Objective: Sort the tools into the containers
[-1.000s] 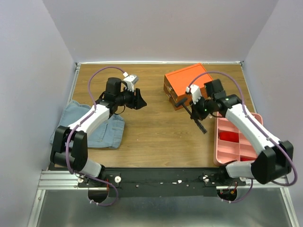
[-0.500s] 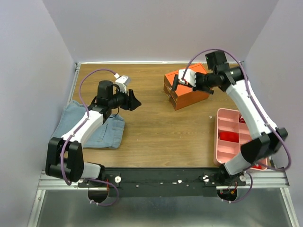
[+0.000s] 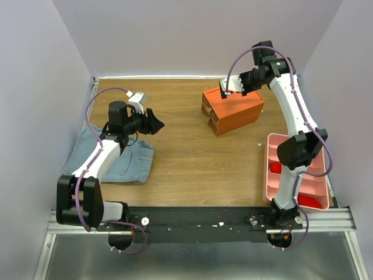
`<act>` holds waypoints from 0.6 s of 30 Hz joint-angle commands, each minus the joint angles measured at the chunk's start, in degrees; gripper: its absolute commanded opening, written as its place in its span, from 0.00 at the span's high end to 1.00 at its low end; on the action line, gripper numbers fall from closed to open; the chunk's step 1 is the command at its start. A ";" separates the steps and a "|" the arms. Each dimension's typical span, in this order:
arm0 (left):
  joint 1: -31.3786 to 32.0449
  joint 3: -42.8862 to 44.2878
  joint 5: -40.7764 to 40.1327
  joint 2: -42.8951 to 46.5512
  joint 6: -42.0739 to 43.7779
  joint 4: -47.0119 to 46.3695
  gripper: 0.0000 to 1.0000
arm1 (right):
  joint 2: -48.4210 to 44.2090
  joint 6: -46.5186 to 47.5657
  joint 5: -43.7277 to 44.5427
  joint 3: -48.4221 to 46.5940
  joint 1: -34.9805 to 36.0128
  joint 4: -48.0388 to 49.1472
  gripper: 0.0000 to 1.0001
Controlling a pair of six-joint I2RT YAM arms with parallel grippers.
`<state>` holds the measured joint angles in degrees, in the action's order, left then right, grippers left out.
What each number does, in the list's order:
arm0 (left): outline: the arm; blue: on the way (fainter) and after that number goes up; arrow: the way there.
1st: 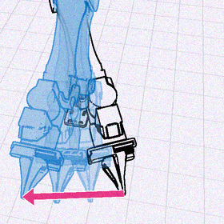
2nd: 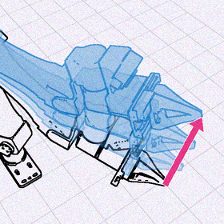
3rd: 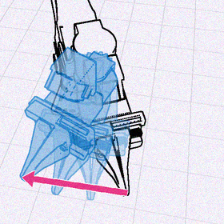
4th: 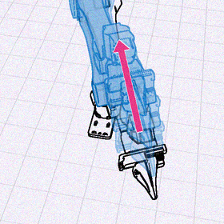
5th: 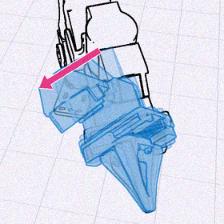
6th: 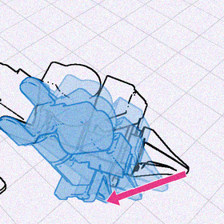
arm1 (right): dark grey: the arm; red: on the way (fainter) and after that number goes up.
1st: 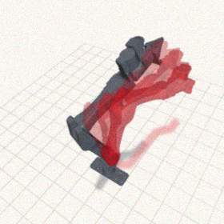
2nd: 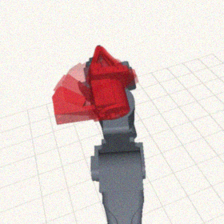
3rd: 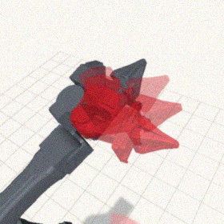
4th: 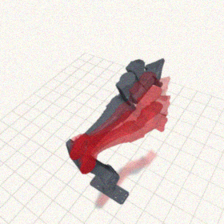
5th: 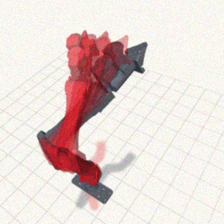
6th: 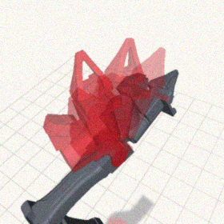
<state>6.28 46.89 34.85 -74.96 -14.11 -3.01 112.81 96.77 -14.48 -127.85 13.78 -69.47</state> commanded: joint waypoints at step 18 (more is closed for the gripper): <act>-4.70 0.57 1.27 -3.62 1.10 0.63 0.38 | 6.54 8.87 -0.28 8.41 0.19 2.49 0.90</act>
<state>2.20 46.57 35.44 -77.95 -14.52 -3.66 119.07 103.59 -14.46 -121.27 13.80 -69.78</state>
